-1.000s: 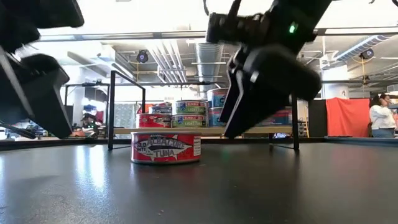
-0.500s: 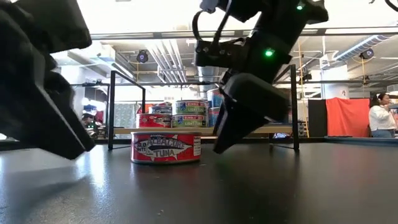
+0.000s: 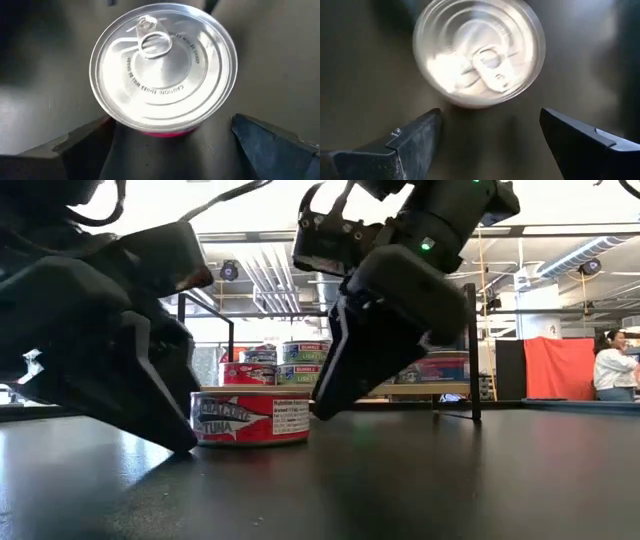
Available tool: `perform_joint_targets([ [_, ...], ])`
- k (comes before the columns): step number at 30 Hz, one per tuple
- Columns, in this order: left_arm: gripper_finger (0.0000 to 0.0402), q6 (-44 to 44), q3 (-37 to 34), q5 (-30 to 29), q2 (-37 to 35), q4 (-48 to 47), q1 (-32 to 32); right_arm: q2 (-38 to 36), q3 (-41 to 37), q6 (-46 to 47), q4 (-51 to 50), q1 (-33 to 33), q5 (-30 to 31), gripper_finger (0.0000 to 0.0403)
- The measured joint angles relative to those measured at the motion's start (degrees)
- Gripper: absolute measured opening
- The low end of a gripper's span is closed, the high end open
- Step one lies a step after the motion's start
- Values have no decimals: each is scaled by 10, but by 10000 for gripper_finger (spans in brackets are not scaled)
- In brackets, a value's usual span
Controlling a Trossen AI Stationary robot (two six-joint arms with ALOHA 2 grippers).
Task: Stack canned seafood by type on shelf
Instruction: Stack the red tuna can on the red tuna can
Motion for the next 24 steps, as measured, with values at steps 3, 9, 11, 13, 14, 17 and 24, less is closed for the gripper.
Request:
perform_joint_targets([
  [3, 393, 6, 5, 6, 1, 2, 1, 0, 0, -4, 4, -6, 30, 332],
  [9, 393, -24, 32, 35, 2, -12, -21, -2, 0, -23, -11, -22, 47, 331],
  [11, 393, -41, 44, 48, 2, -18, -33, -2, 0, -33, -5, -29, 61, 331],
  [13, 393, -65, 52, 48, 1, -33, -45, -5, 0, -44, -23, -33, 76, 331],
  [14, 393, -82, 55, 47, 1, -46, -52, -9, 0, -49, -42, -34, 79, 331],
  [17, 393, -137, 57, 45, -1, -77, -73, -25, 0, -50, -96, -32, 74, 331],
  [24, 393, -187, 57, 17, -3, -93, -85, -36, 0, -30, -131, 5, 0, 331],
])
